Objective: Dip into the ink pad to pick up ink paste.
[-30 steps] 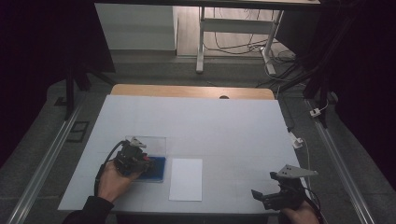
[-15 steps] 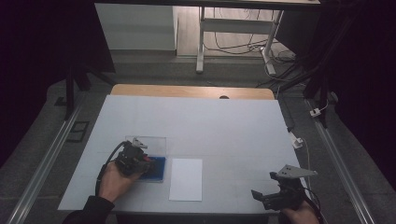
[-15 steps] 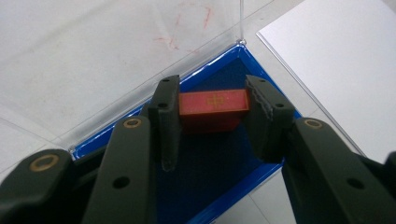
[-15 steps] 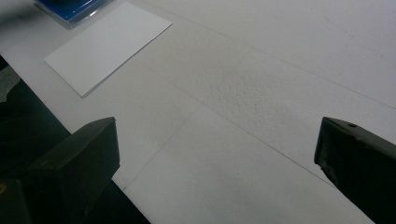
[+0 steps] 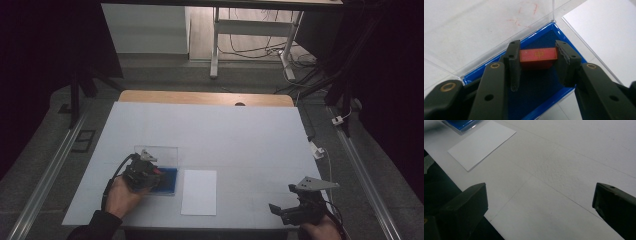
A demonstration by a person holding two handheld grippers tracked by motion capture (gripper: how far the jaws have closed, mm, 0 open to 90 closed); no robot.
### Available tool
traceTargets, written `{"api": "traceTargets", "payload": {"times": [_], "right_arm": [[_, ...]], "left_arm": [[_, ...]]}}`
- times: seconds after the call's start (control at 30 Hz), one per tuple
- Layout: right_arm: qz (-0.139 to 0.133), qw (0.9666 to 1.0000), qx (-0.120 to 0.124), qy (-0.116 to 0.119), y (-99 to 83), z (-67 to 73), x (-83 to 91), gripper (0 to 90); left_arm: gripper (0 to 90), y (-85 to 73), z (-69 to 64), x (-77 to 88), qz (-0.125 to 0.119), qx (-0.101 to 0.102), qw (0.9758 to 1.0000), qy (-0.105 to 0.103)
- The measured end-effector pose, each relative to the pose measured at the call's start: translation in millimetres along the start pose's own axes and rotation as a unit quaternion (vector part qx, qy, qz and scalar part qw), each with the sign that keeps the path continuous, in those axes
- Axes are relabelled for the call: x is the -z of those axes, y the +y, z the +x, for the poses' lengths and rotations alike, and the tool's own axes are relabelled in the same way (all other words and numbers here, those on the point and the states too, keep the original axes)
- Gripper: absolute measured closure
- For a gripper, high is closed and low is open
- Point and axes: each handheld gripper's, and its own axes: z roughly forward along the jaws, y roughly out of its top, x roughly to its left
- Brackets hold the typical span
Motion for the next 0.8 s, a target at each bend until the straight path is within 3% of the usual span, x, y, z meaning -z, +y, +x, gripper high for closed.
{"api": "traceTargets", "payload": {"times": [0.17,0.3,0.47,0.57,0.6,0.8], "right_arm": [[-0.001,1.0000,-0.001,0.001,-0.2,-0.4,0.1,0.3],[-0.001,1.0000,0.000,0.000,-0.1,0.3,-0.3,0.3],[0.000,1.0000,0.001,0.000,0.0,0.7,-0.6,0.3],[-0.001,1.0000,0.003,-0.001,-0.2,0.9,-0.4,0.3],[-0.001,1.0000,0.003,-0.001,-0.3,1.0,-0.4,0.3],[0.000,1.0000,0.004,0.000,-0.1,1.4,-0.7,0.3]], "left_arm": [[59.0,-0.4,3.2,-0.2,-0.002,0.007,0.9999,-0.009],[59.0,0.4,-4.2,-0.6,0.000,-0.018,0.9998,0.012],[59.0,1.2,-14.4,-0.6,0.006,-0.050,0.9978,0.043],[58.9,1.0,-8.6,-0.5,0.003,-0.029,0.9992,0.026],[58.9,-0.3,-1.6,-0.4,-0.003,-0.005,1.0000,0.004],[58.7,0.4,1.0,0.3,-0.003,-0.001,1.0000,-0.004]]}}
